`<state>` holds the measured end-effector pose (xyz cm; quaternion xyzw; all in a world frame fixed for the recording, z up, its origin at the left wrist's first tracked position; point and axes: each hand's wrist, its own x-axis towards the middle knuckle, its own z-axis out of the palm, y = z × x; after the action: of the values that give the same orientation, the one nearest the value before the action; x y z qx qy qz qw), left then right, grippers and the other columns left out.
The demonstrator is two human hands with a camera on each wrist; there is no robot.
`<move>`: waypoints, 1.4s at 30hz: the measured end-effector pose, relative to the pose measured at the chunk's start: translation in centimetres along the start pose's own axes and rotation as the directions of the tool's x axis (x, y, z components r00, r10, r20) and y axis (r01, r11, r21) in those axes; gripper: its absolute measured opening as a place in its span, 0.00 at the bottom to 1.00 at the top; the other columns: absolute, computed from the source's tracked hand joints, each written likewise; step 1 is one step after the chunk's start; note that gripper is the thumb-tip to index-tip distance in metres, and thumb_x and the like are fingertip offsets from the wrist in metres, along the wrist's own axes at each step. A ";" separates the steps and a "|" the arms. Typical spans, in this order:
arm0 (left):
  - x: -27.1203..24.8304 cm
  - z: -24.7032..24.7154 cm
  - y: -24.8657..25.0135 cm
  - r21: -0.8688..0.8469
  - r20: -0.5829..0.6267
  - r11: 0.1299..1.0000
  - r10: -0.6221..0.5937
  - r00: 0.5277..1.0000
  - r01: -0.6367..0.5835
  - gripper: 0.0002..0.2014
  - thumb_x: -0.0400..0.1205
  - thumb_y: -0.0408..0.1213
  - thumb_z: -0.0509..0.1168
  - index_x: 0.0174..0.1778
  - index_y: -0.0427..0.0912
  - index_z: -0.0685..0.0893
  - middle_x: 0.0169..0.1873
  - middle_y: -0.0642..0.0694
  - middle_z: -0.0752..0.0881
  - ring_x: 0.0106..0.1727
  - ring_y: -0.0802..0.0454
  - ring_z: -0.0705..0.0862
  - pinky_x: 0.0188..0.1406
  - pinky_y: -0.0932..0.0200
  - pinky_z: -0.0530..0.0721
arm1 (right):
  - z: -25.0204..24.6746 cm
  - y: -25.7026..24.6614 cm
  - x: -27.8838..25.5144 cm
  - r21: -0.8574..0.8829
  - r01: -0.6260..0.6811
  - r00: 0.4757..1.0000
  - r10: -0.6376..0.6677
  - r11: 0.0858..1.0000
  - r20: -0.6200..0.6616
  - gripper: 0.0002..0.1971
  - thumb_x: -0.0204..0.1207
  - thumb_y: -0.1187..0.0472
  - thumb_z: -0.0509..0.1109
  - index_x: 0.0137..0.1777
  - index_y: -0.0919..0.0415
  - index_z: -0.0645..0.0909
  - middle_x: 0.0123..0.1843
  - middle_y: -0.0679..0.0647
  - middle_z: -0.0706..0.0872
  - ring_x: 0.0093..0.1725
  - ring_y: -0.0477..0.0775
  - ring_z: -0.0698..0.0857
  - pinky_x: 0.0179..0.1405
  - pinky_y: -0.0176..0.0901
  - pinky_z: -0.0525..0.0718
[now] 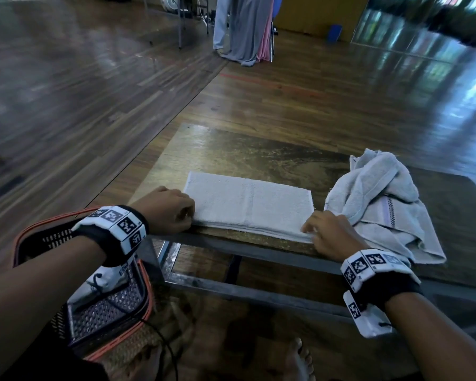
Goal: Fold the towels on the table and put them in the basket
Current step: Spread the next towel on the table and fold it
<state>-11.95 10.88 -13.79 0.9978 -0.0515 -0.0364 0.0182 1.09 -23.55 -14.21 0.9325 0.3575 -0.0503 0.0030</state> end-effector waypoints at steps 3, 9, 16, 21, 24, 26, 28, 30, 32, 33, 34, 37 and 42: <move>0.7 0.3 0.9 0.053 -0.076 0.998 -0.032 0.997 0.036 0.14 0.79 0.52 0.55 0.36 0.50 0.81 0.32 0.55 0.85 0.35 0.55 0.82 0.65 0.52 0.69 | -0.6 -1.4 0.3 -0.189 -0.006 0.998 -0.005 0.982 -0.057 0.12 0.75 0.58 0.60 0.47 0.45 0.85 0.54 0.44 0.83 0.60 0.51 0.76 0.60 0.50 0.66; 4.5 1.8 5.7 -0.083 -0.170 0.990 -0.127 0.977 0.114 0.17 0.82 0.46 0.55 0.65 0.50 0.75 0.65 0.50 0.78 0.67 0.50 0.75 0.72 0.47 0.61 | 0.7 -6.3 3.7 0.053 -0.035 0.966 0.048 0.998 -0.255 0.16 0.75 0.60 0.59 0.61 0.49 0.78 0.63 0.48 0.80 0.65 0.52 0.75 0.65 0.49 0.64; 7.0 5.2 7.7 -0.116 -0.060 0.956 -0.278 0.959 0.270 0.26 0.86 0.47 0.42 0.81 0.46 0.50 0.83 0.46 0.46 0.83 0.49 0.50 0.78 0.39 0.51 | 4.4 -11.1 6.6 0.136 -0.123 0.986 0.136 0.983 -0.093 0.25 0.84 0.49 0.47 0.80 0.48 0.56 0.84 0.53 0.55 0.82 0.56 0.55 0.78 0.58 0.56; 6.2 6.5 5.9 -0.105 -0.099 0.955 -0.287 0.953 0.277 0.27 0.83 0.56 0.39 0.80 0.56 0.49 0.83 0.50 0.50 0.83 0.49 0.50 0.79 0.38 0.48 | 6.0 -9.7 5.7 0.046 -0.087 0.994 0.090 0.995 -0.060 0.27 0.82 0.42 0.40 0.81 0.41 0.46 0.86 0.50 0.46 0.84 0.54 0.47 0.80 0.60 0.47; 5.2 6.5 3.9 -0.101 -0.098 0.948 -0.312 0.945 0.303 0.30 0.81 0.61 0.38 0.80 0.58 0.49 0.83 0.51 0.50 0.83 0.48 0.50 0.78 0.36 0.48 | 6.4 -7.1 4.5 0.008 -0.111 0.993 0.111 0.994 -0.026 0.28 0.80 0.39 0.38 0.81 0.39 0.43 0.86 0.49 0.43 0.84 0.53 0.44 0.80 0.60 0.44; 4.4 6.4 2.6 -0.109 -0.083 0.938 -0.338 0.938 0.328 0.30 0.81 0.62 0.37 0.80 0.58 0.47 0.83 0.52 0.48 0.83 0.48 0.47 0.79 0.35 0.47 | 6.5 -5.2 3.4 0.001 -0.143 0.990 0.143 0.990 -0.019 0.29 0.80 0.38 0.37 0.81 0.39 0.42 0.85 0.49 0.42 0.84 0.53 0.43 0.80 0.60 0.43; 3.3 6.3 1.7 -0.119 -0.063 0.929 -0.360 0.931 0.351 0.31 0.81 0.61 0.36 0.80 0.57 0.46 0.83 0.52 0.45 0.83 0.47 0.45 0.79 0.34 0.45 | 6.4 -3.5 2.5 -0.021 -0.189 0.982 0.188 0.982 -0.013 0.29 0.80 0.38 0.37 0.81 0.40 0.42 0.85 0.50 0.42 0.84 0.54 0.43 0.80 0.61 0.42; 2.1 5.9 1.4 -0.114 -0.028 0.925 -0.368 0.930 0.362 0.30 0.82 0.60 0.36 0.81 0.55 0.45 0.83 0.52 0.43 0.83 0.48 0.42 0.79 0.34 0.41 | 6.0 -2.2 1.8 -0.038 -0.244 0.970 0.244 0.969 0.007 0.29 0.80 0.38 0.37 0.81 0.41 0.42 0.85 0.50 0.43 0.84 0.54 0.44 0.80 0.61 0.44; 1.2 5.2 1.5 -0.073 -0.003 0.927 -0.370 0.929 0.368 0.29 0.84 0.57 0.37 0.81 0.54 0.47 0.83 0.53 0.43 0.83 0.49 0.41 0.78 0.34 0.36 | 5.2 -1.5 1.5 -0.032 -0.297 0.954 0.298 0.954 0.029 0.30 0.81 0.40 0.40 0.82 0.47 0.46 0.86 0.50 0.46 0.84 0.55 0.49 0.80 0.61 0.47; 0.8 4.8 1.7 -0.058 -0.002 0.926 -0.375 0.927 0.374 0.27 0.84 0.56 0.38 0.80 0.53 0.50 0.83 0.52 0.46 0.83 0.48 0.42 0.77 0.33 0.35 | 4.6 -1.3 1.6 -0.029 -0.315 0.948 0.316 0.949 0.031 0.30 0.82 0.41 0.43 0.82 0.50 0.49 0.85 0.50 0.51 0.83 0.55 0.54 0.80 0.61 0.49; 0.4 4.4 2.0 -0.057 -0.009 0.920 -0.388 0.922 0.387 0.26 0.84 0.54 0.42 0.78 0.53 0.56 0.83 0.50 0.51 0.83 0.47 0.45 0.76 0.32 0.35 | 3.9 -1.4 1.9 -0.027 -0.329 0.944 0.329 0.944 0.024 0.29 0.82 0.43 0.45 0.81 0.52 0.51 0.84 0.52 0.56 0.81 0.57 0.58 0.80 0.61 0.50; -1.0 3.3 3.0 -0.090 -0.048 0.877 -0.477 0.878 0.472 0.17 0.82 0.51 0.52 0.64 0.51 0.71 0.67 0.40 0.70 0.73 0.41 0.63 0.75 0.31 0.48 | 1.3 -2.4 3.7 0.030 -0.390 0.921 0.390 0.920 -0.016 0.27 0.80 0.48 0.52 0.78 0.54 0.59 0.78 0.59 0.69 0.77 0.62 0.64 0.76 0.61 0.52; -3.1 2.7 3.6 -0.112 0.024 0.835 -0.540 0.841 0.539 0.19 0.82 0.52 0.52 0.68 0.53 0.66 0.62 0.41 0.76 0.64 0.40 0.74 0.69 0.37 0.62 | -1.4 -6.7 8.2 -0.013 -0.324 0.946 0.323 0.946 -0.020 0.22 0.79 0.48 0.53 0.71 0.54 0.70 0.73 0.60 0.74 0.74 0.63 0.66 0.74 0.60 0.55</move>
<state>-15.63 7.58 -16.09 0.9694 0.2338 -0.0386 0.0644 2.82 -12.99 -13.36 0.9789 0.2001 -0.0378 0.0157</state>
